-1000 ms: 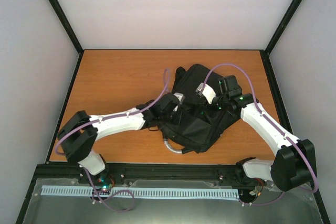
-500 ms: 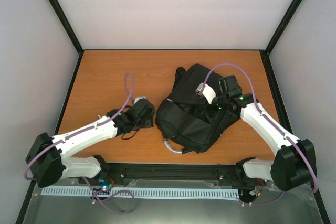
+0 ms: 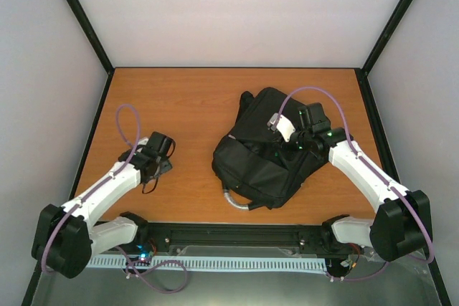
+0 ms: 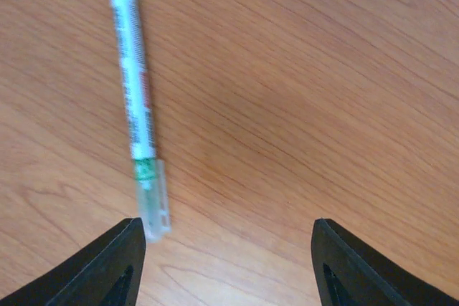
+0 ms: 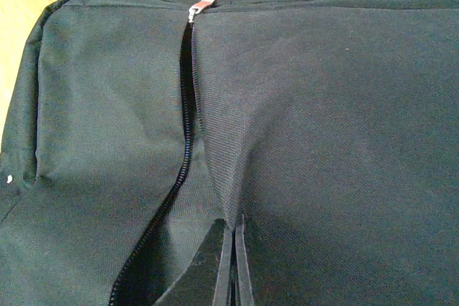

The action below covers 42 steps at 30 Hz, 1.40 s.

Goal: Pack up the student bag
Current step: Move the stationery to the center of the board.

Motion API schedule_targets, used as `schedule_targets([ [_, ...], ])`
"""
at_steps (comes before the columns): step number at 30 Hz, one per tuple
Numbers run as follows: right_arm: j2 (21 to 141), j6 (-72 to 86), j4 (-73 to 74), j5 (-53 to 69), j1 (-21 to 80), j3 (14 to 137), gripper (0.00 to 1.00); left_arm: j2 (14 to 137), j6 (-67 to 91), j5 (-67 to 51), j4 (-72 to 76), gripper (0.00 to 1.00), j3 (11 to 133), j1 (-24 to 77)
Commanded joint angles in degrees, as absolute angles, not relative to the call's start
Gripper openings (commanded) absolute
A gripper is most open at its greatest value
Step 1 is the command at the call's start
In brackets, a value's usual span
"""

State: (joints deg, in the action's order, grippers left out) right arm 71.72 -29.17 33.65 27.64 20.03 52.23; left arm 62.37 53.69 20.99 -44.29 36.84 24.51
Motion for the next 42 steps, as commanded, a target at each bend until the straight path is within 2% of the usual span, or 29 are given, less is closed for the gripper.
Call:
schedule_targets([
  [1,71.35,-29.48,33.01,29.88,20.57,53.03,0.03,63.37,55.8,20.72,-44.81,0.66,35.82,18.84],
  [5,71.19,-29.49,32.97,29.81,20.56,52.91,0.03,65.4,54.56,17.38,-42.15,0.62,34.39,14.15],
  [13,71.45,-29.65,32.96,29.64,20.56,52.96,0.03,71.58,52.57,11.9,-36.97,0.48,32.17,7.29],
  [18,71.7,-29.69,32.98,29.62,20.56,52.91,0.03,73.62,52.13,12.17,-34.93,0.39,31.64,6.59],
  [23,71.88,-29.7,32.96,29.62,20.56,52.91,0.03,73.87,51.16,11.37,-33.95,0.23,31.52,6.64],
  [29,72.13,-29.69,33.02,29.84,20.52,52.91,0.03,71.56,46.53,1.94,-31.2,0.12,30.55,6.99],
  [33,72.35,-29.67,33.15,29.92,20.5,53.03,0.03,73.46,43.71,-3.16,-31.85,0.1,31.45,11.19],
  [37,72.33,-29.62,33.07,29.88,20.55,53.0,0.03,76.11,42.9,-7.79,-32.18,0.1,32.11,21.26],
  [42,72.6,-29.64,33.27,30.12,20.57,53.08,0.03,79.31,45.18,-3.19,-37.94,0.1,35.68,35.15],
])
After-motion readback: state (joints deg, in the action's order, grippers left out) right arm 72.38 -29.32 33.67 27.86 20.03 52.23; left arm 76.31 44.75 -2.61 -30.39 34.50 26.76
